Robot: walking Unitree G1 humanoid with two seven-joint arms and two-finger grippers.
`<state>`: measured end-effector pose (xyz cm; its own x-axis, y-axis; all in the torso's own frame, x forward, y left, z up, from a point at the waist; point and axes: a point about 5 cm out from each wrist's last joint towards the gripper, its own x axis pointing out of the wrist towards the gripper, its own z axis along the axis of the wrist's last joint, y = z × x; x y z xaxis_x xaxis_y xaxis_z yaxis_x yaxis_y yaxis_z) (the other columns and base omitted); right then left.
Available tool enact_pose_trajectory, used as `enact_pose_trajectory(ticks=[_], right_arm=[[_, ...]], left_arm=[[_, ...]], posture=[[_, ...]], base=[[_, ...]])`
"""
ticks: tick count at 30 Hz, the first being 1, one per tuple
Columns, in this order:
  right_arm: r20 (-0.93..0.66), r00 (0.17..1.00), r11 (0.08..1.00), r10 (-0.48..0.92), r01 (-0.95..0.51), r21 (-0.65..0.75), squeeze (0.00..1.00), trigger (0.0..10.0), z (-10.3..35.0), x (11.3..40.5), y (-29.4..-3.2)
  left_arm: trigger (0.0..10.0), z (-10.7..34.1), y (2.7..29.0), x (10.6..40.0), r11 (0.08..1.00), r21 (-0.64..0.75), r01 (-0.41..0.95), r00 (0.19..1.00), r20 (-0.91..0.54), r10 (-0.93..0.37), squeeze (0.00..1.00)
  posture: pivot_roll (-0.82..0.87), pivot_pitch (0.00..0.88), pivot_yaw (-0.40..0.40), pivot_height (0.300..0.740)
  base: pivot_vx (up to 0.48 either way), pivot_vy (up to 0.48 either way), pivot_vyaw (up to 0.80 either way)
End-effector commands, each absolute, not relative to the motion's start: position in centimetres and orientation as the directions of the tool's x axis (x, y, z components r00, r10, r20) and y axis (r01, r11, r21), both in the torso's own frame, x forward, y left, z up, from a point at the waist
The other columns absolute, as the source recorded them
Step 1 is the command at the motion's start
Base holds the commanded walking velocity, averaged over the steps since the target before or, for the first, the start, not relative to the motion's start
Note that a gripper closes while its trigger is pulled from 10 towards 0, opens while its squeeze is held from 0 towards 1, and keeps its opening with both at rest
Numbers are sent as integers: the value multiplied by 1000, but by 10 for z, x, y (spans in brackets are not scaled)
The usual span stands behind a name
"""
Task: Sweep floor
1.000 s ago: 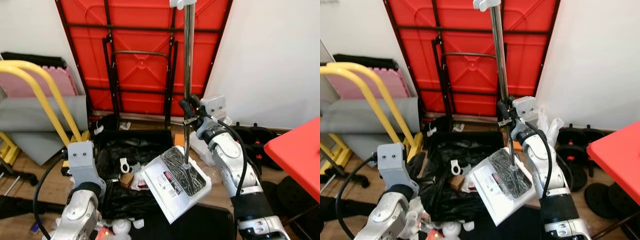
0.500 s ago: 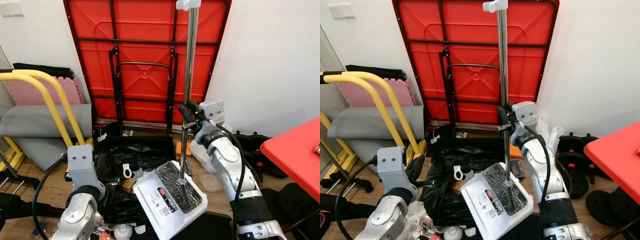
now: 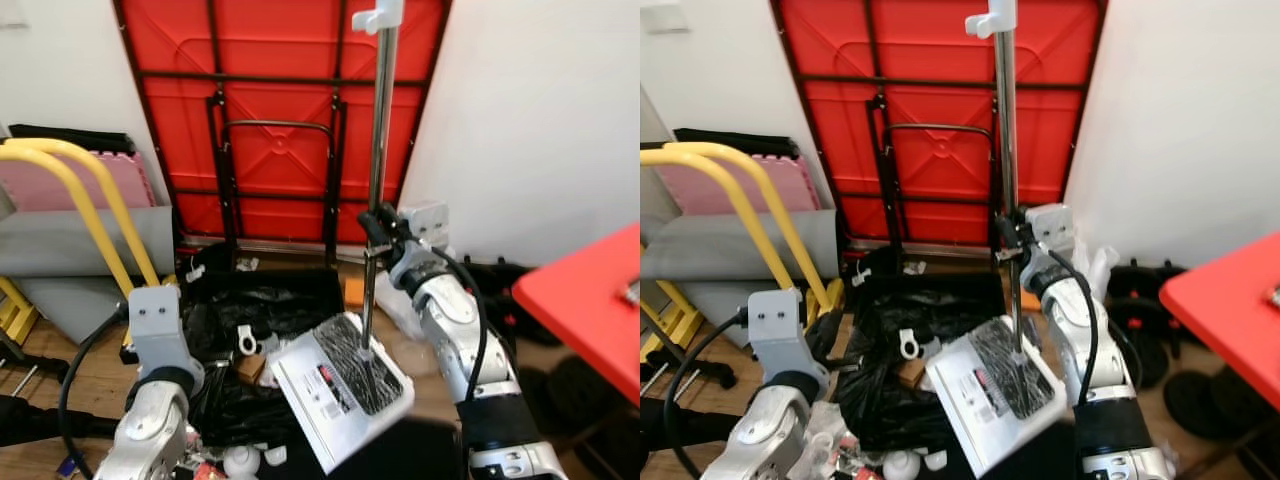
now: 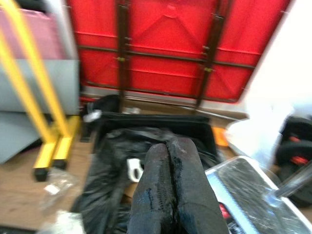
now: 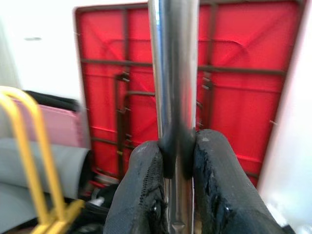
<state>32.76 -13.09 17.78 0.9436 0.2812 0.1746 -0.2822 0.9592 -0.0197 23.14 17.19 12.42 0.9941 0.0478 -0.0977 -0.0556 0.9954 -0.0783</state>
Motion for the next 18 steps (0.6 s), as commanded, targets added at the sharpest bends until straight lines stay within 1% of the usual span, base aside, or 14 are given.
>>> enact_pose_trajectory(ticks=[1, 18], right_arm=[[252, 921, 954, 295, -299, -23, 0, 10000, 197, 327, -127], [247, 923, 954, 296, -299, -28, 0, 10000, 197, 327, -125]], left_arm=[[10000, 118, 171, 229, 996, -86, -16, 991, -131, 5, 0], [10000, 118, 171, 230, 996, -85, -16, 991, -136, 5, 0]], posture=[[-26, 0, -20, 740], [-26, 0, -20, 740]], base=[[-274, 0, 0], [-292, 0, 0]])
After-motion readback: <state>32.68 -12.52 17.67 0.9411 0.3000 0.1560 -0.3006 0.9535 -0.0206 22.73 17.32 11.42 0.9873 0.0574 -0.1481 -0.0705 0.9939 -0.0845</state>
